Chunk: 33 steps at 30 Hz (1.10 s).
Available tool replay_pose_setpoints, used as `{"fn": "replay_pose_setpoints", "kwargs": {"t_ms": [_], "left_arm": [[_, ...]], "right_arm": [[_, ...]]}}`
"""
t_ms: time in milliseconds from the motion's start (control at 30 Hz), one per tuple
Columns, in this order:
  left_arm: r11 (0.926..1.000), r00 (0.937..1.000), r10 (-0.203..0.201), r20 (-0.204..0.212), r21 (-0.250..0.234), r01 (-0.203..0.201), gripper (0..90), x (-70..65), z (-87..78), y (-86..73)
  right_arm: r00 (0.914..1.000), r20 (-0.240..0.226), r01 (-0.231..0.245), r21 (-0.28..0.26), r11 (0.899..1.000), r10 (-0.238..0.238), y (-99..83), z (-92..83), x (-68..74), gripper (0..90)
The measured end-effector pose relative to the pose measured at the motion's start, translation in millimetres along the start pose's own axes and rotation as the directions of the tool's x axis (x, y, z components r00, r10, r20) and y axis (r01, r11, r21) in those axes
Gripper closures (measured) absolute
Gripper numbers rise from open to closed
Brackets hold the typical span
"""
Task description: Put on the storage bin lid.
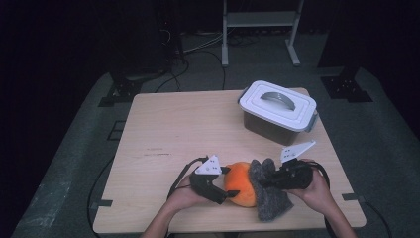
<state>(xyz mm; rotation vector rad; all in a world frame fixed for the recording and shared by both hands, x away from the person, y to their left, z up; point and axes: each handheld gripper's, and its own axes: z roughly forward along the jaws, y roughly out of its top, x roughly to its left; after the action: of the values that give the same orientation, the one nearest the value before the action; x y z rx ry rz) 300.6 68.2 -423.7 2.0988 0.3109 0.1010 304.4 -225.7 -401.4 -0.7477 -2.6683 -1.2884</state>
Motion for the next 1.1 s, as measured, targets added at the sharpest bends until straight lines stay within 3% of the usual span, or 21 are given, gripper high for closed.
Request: {"fn": "replay_pose_setpoints", "kwargs": {"t_ms": [67, 167, 233, 300, 400, 467, 633, 733, 900, 1033, 1100], "left_arm": [[0.9998, 0.9998, 0.018, -0.006, -0.004, -0.018, 30.2, -2.9, -0.7, 2.3], [0.9998, 0.9997, 0.019, -0.015, -0.005, -0.019, 30.0, -6.9, -0.5, 7.3], [0.9999, 0.9996, 0.012, -0.027, -0.002, -0.012, 29.2, -8.7, 0.7, 10.1], [0.9999, 0.9992, -0.003, -0.039, -0.010, 0.003, 28.7, -12.6, 3.4, 14.2], [0.9995, 0.9988, -0.009, -0.047, -0.029, 0.008, 26.4, -18.7, 6.8, 19.1], [0.9996, 0.9985, 0.016, -0.052, -0.023, -0.017, 22.0, -22.6, 8.9, 20.7], [0.9995, 0.9981, 0.003, -0.062, -0.030, -0.004, 22.5, -20.8, 8.6, 18.5], [0.9992, 0.9981, -0.010, -0.061, -0.040, 0.008, 22.5, -18.9, 8.7, 18.1], [0.9984, 0.9985, 0.027, -0.048, -0.047, -0.030, 22.0, -24.3, 11.0, 20.1], [0.9971, 0.9964, 0.067, -0.053, -0.032, -0.068, 21.7, -27.9, 11.3, 19.9], [0.9972, 0.9965, 0.066, -0.051, -0.033, -0.068, 22.5, -26.7, 10.7, 18.0]], "right_arm": [[1.0000, 0.008, -0.004, 0.014, 1.000, 0.004, -0.6, -2.4, -1.1, 78.3], [0.9996, 0.028, 0.007, 0.017, 1.000, -0.007, 1.7, -11.4, 2.2, 78.3], [0.9986, 0.044, 0.030, -0.015, 0.999, -0.030, 7.8, -18.8, 9.8, 78.4], [0.9986, 0.026, 0.048, -0.051, 0.998, -0.046, 14.5, -22.2, 18.1, 78.4], [0.9962, 0.023, 0.086, -0.083, 0.993, -0.084, 24.8, -19.5, 31.0, 78.3], [0.9940, 0.033, 0.106, -0.062, 0.992, -0.104, 28.4, -12.1, 35.8, 78.2], [0.9972, 0.013, 0.074, -0.036, 0.997, -0.074, 20.5, -7.5, 26.3, 78.2], [0.9981, 0.027, 0.056, -0.014, 0.998, -0.056, 16.0, -11.7, 20.1, 78.2], [0.9967, 0.010, 0.081, -0.058, 0.995, -0.081, 23.5, -13.1, 30.8, 78.2], [0.9928, 0.025, 0.118, -0.037, 0.992, -0.117, 31.0, -7.7, 39.5, 78.2], [0.9948, 0.022, 0.100, -0.034, 0.994, -0.100, 27.9, -8.9, 34.5, 78.3]]}}
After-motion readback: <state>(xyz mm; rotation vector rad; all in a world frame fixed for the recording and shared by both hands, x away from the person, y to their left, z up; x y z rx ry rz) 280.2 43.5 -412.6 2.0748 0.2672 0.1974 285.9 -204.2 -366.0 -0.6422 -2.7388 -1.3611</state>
